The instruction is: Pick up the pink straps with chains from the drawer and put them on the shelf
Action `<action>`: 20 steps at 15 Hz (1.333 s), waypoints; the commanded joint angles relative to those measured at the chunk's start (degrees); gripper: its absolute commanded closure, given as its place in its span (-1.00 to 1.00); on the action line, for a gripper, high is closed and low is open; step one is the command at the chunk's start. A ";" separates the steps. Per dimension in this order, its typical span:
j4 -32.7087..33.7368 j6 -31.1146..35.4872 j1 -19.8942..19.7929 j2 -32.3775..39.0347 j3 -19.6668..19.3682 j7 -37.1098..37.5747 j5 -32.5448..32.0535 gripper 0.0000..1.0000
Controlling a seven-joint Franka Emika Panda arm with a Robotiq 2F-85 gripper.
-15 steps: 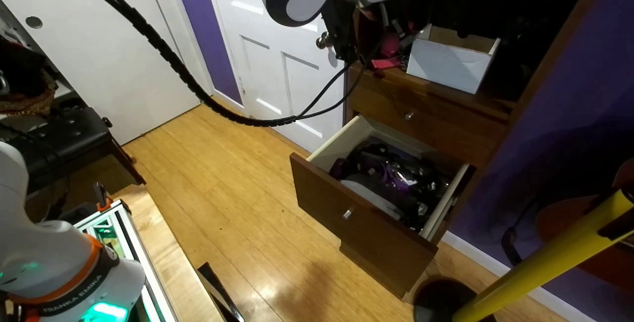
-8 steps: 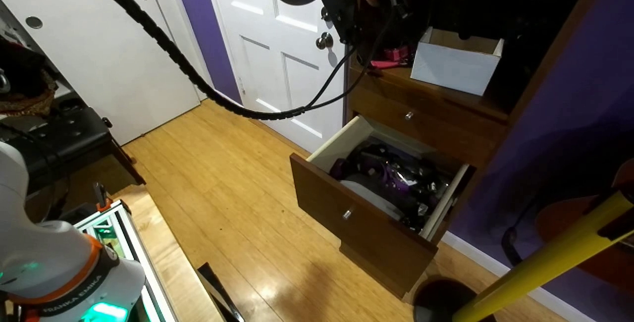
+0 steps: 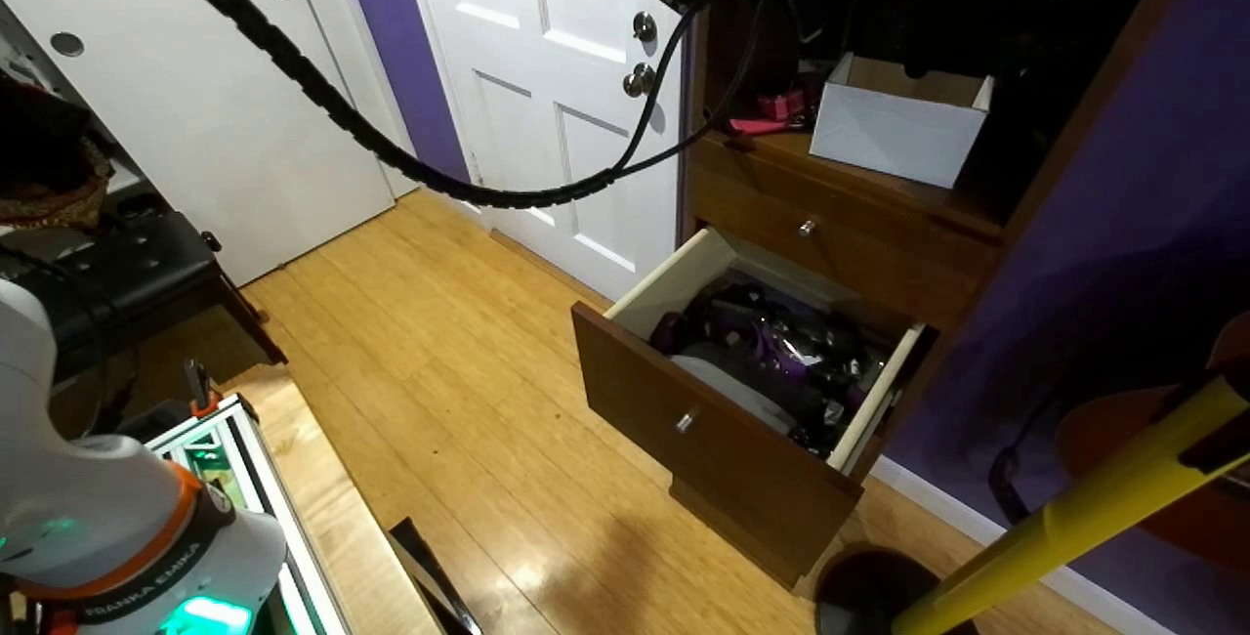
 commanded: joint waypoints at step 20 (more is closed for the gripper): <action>6.13 -37.90 0.55 -13.49 0.91 -7.34 -10.59 -1.00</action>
